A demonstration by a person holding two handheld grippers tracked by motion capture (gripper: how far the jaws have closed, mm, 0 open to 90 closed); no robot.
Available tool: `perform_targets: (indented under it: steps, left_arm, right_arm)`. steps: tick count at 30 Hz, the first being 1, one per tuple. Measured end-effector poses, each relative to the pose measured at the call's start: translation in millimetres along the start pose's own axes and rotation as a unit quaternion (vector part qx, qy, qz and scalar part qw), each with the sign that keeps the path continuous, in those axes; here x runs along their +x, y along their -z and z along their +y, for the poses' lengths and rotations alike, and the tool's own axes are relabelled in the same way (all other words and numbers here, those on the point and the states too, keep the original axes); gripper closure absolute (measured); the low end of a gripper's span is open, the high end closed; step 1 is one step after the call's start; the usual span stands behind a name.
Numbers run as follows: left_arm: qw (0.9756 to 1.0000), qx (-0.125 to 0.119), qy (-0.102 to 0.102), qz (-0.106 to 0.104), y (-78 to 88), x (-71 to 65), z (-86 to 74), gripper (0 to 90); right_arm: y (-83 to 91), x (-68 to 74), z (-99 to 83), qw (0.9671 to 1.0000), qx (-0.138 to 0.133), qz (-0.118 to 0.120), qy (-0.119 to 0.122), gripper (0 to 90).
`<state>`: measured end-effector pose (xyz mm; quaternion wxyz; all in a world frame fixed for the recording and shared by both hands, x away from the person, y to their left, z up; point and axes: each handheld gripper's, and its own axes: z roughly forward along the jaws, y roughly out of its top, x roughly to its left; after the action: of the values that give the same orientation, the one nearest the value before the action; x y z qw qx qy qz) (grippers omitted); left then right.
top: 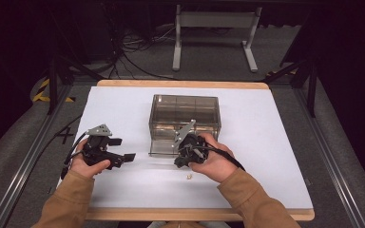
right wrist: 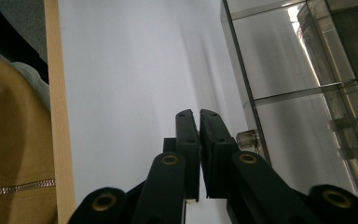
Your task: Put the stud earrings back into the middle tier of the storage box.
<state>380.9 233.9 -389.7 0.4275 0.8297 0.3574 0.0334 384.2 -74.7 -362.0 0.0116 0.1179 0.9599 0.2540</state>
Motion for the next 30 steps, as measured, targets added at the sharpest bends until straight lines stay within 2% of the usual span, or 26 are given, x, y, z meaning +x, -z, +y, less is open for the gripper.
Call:
perform_targets:
  steps: [16, 30]
  left_arm:
    - [1.0000, 0.005, -0.002, 0.001, -1.2, 0.5, -0.1, 11.6]
    - [1.0000, 0.006, 0.002, 0.002, -1.8, 0.8, -0.4, 11.6]
  right_arm:
    - [9.6, -7.3, 0.8, 0.9990, -0.027, -0.019, -0.029, 87.4]
    - [17.2, -15.2, 0.0, 0.9963, -0.046, -0.047, -0.056, 87.4]
